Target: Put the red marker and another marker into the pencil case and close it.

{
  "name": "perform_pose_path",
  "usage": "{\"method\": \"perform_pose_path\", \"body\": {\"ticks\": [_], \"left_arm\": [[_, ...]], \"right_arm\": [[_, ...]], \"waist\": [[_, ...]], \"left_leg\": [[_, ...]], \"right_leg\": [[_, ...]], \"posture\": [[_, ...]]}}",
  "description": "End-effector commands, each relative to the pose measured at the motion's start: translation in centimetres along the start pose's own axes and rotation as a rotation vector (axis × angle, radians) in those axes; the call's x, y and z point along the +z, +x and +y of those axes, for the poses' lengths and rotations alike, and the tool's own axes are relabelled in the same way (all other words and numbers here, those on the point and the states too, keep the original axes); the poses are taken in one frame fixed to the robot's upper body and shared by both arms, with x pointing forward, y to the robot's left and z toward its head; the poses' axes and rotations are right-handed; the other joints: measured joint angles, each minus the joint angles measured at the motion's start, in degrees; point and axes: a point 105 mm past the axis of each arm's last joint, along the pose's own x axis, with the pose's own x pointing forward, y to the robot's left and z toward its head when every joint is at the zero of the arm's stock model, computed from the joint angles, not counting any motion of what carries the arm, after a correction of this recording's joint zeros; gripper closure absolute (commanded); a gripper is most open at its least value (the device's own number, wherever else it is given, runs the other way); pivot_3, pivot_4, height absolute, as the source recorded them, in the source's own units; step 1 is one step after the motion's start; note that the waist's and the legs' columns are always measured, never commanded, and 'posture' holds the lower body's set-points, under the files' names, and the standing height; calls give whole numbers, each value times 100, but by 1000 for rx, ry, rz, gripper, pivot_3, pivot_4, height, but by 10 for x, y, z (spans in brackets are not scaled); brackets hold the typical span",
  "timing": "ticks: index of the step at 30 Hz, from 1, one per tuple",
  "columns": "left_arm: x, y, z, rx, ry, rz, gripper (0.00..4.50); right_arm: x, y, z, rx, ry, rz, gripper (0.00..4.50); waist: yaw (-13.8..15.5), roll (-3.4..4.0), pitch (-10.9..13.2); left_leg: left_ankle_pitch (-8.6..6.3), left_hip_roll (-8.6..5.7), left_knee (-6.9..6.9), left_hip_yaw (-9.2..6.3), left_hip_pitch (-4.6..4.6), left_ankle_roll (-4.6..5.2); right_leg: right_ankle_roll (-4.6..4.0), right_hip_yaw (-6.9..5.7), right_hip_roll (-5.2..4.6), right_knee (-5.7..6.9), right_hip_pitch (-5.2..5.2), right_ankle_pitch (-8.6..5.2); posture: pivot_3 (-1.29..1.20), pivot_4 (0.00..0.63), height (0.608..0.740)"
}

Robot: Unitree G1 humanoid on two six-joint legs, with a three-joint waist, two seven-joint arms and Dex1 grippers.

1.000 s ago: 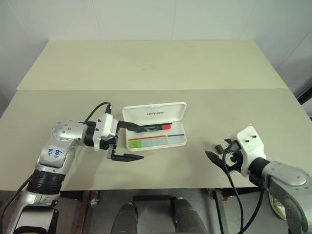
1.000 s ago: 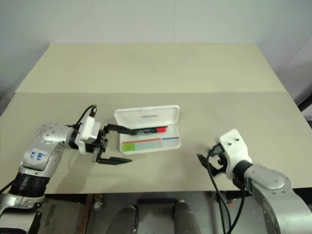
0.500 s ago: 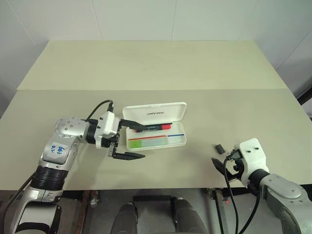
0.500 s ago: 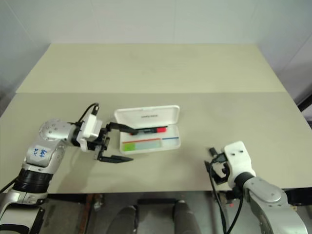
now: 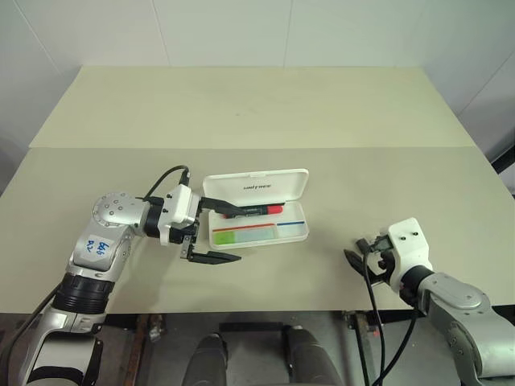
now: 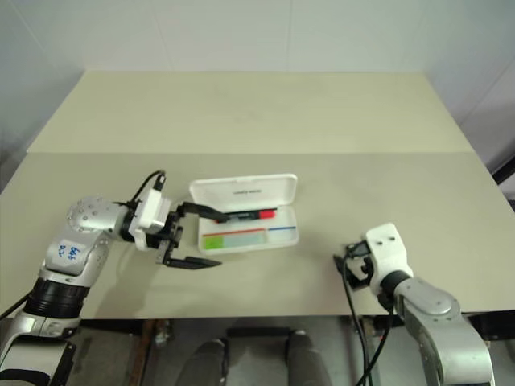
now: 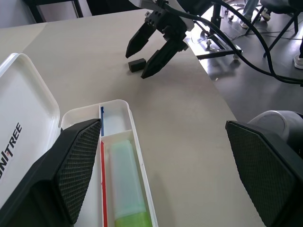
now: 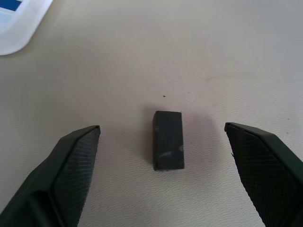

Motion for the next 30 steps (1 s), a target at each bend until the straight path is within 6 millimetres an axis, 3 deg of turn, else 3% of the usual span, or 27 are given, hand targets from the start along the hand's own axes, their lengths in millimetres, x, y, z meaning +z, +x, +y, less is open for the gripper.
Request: {"method": "perform_pose_path", "body": {"ticks": [1, 6, 9, 14, 21, 25, 30], "left_arm": [[7, -1, 1, 10, 37, -4, 0], [8, -2, 2, 19, 43, -4, 0], [9, -2, 2, 21, 46, -3, 0], [9, -3, 4, 23, 51, 0, 0], [8, -8, 5, 26, 55, 16, 0], [9, -9, 3, 31, 58, 20, 0], [8, -12, 0, 49, 56, 28, 0]], "right_arm": [[5, -1, -3, 4, -23, -23, 1359], [0, -2, -4, 30, -14, -3, 3305], [2, -2, -5, 40, -12, 1, 4191], [12, -2, -8, 64, -43, -14, 4191], [74, -8, 17, 350, -256, -204, 4191], [86, -12, 34, 520, -366, -232, 4191], [86, -8, 49, 707, -483, -234, 4191]], "waist": [[0, 0, 0], [-1, 0, 0], [0, 0, 0], [1, 0, 0], [-21, 0, 0], [-5, 0, 0], [-1, 0, 1]], "left_leg": [[0, 0, 0, 0, 0, 0], [0, 0, 2, 0, 0, 0], [0, 0, 3, 0, 1, 0], [0, 0, 4, 0, 1, 1], [4, 1, 0, 1, 4, 7], [4, 1, -5, 0, 1, 7], [3, 1, -5, 1, -5, 6]], "right_leg": [[0, 0, 0, 0, 0, 0], [-1, 0, 0, 1, 1, 0], [-1, 0, 0, 0, 2, 0], [-4, 0, 0, -2, 4, -2], [-1, 2, 2, -5, 4, 3], [9, 0, 1, -12, 4, 7], [17, 0, 0, -21, 4, 12]], "posture": [[0, 150, 740], [0, 150, 740], [0, 150, 740], [0, 150, 740], [0, 150, 740], [0, 150, 740], [0, 150, 740]]}}
